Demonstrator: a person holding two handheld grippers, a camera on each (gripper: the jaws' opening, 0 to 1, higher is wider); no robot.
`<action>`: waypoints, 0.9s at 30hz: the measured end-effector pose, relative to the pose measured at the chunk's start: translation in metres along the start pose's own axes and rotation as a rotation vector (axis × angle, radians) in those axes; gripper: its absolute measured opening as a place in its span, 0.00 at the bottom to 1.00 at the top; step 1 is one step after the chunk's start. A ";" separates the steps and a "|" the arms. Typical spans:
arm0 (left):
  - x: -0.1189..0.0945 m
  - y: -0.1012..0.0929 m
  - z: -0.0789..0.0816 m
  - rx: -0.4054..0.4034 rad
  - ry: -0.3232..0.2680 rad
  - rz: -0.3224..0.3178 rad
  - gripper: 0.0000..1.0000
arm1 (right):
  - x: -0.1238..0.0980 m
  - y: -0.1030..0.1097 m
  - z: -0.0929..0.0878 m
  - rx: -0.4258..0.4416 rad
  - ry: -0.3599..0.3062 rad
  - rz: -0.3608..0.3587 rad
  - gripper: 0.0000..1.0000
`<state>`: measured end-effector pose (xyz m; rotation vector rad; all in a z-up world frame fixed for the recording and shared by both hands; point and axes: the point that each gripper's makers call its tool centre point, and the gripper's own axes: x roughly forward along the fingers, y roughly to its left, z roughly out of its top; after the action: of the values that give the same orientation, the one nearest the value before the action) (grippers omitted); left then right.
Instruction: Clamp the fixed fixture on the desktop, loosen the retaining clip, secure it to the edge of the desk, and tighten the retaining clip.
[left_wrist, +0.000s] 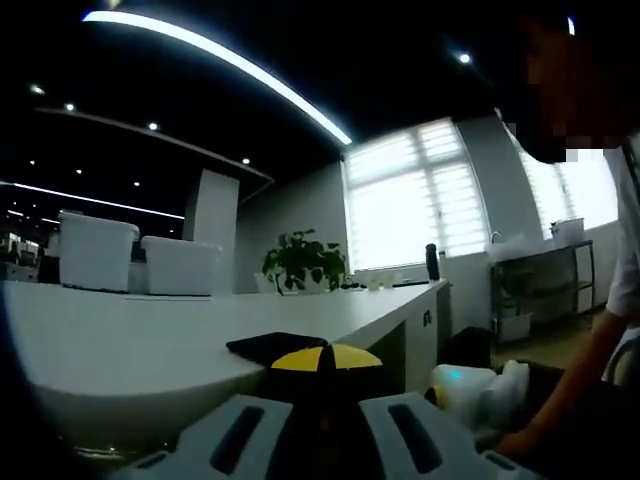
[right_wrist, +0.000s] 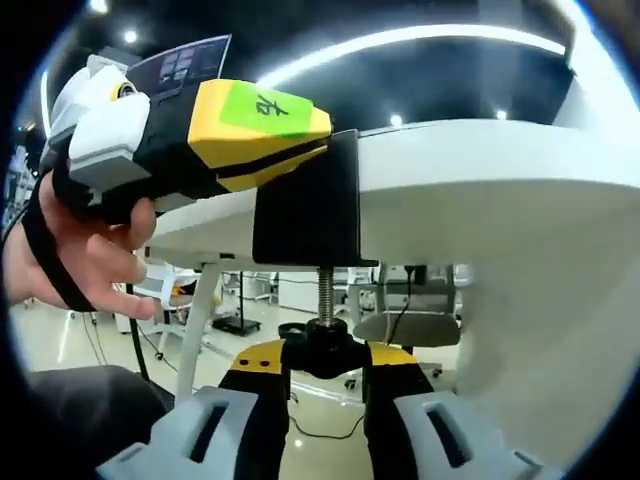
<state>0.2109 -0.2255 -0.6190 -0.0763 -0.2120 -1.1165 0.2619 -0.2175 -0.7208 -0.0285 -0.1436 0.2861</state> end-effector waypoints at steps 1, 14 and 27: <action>0.000 0.000 0.000 -0.001 -0.002 0.000 0.03 | 0.000 0.000 0.000 -0.006 -0.001 0.008 0.26; -0.002 0.003 0.000 -0.039 -0.033 -0.005 0.03 | 0.003 0.015 -0.001 0.016 0.001 0.414 0.26; -0.002 0.004 0.001 -0.042 -0.037 0.004 0.03 | 0.009 0.017 -0.007 0.038 -0.005 0.431 0.34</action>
<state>0.2132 -0.2221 -0.6186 -0.1347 -0.2211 -1.1163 0.2670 -0.1982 -0.7276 -0.0207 -0.1364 0.7188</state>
